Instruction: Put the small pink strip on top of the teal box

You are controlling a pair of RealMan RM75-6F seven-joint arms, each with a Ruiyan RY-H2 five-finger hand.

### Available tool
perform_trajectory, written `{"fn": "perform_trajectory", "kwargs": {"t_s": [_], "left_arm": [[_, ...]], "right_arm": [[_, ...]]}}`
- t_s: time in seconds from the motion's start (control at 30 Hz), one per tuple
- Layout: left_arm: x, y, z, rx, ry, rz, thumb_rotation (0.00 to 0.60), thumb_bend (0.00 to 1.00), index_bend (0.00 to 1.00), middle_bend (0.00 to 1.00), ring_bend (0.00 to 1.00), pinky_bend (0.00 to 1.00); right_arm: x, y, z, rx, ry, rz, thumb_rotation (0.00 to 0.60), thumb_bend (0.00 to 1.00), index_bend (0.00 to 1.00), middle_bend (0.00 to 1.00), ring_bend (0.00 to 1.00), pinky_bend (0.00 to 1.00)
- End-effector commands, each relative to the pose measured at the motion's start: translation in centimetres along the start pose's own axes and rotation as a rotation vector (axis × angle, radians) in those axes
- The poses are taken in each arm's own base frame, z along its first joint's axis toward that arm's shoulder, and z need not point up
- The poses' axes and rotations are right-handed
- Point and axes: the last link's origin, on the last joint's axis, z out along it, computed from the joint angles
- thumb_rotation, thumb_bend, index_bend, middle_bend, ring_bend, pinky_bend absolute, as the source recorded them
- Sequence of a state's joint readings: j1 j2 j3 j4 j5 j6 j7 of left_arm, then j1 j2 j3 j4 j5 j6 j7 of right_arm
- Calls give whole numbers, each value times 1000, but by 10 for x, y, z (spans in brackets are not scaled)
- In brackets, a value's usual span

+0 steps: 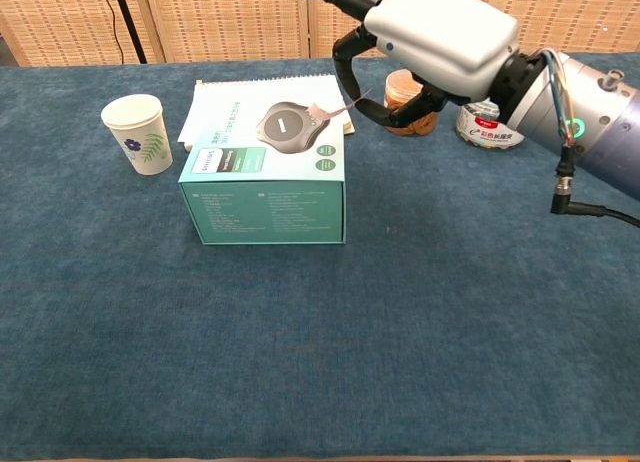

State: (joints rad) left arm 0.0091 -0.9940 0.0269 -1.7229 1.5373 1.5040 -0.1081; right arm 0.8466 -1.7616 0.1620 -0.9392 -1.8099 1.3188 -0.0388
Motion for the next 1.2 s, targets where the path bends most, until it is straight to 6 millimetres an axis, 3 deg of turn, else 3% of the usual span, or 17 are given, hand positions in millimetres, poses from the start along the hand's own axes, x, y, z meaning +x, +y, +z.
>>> {"fn": "perform_trajectory", "kwargs": {"t_s": [0.03, 0.67, 1.0, 1.1, 1.2], "left_arm": [[0, 0, 0, 1, -1, 0, 600, 54, 0, 0, 0, 0], [1, -1, -1, 1, 2, -6, 600, 54, 0, 0, 0, 0], [2, -2, -2, -3, 0, -12, 600, 54, 0, 0, 0, 0], [2, -2, -1, -3, -2, -12, 600, 54, 0, 0, 0, 0], [2, -2, -1, -5, -3, -11, 600, 54, 0, 0, 0, 0]], "right_arm": [[-8, -16, 9, 100, 38, -42, 600, 596, 633, 0, 0, 0], [-22, -25, 24, 165, 50, -261, 600, 595, 631, 0, 0, 0], [-27, -27, 23, 204, 56, -358, 600, 598, 628, 0, 0, 0], [-26, -28, 23, 207, 71, -362, 600, 598, 597, 0, 0, 0], [-25, -29, 24, 205, 79, -362, 600, 600, 471, 0, 0, 0]]}}
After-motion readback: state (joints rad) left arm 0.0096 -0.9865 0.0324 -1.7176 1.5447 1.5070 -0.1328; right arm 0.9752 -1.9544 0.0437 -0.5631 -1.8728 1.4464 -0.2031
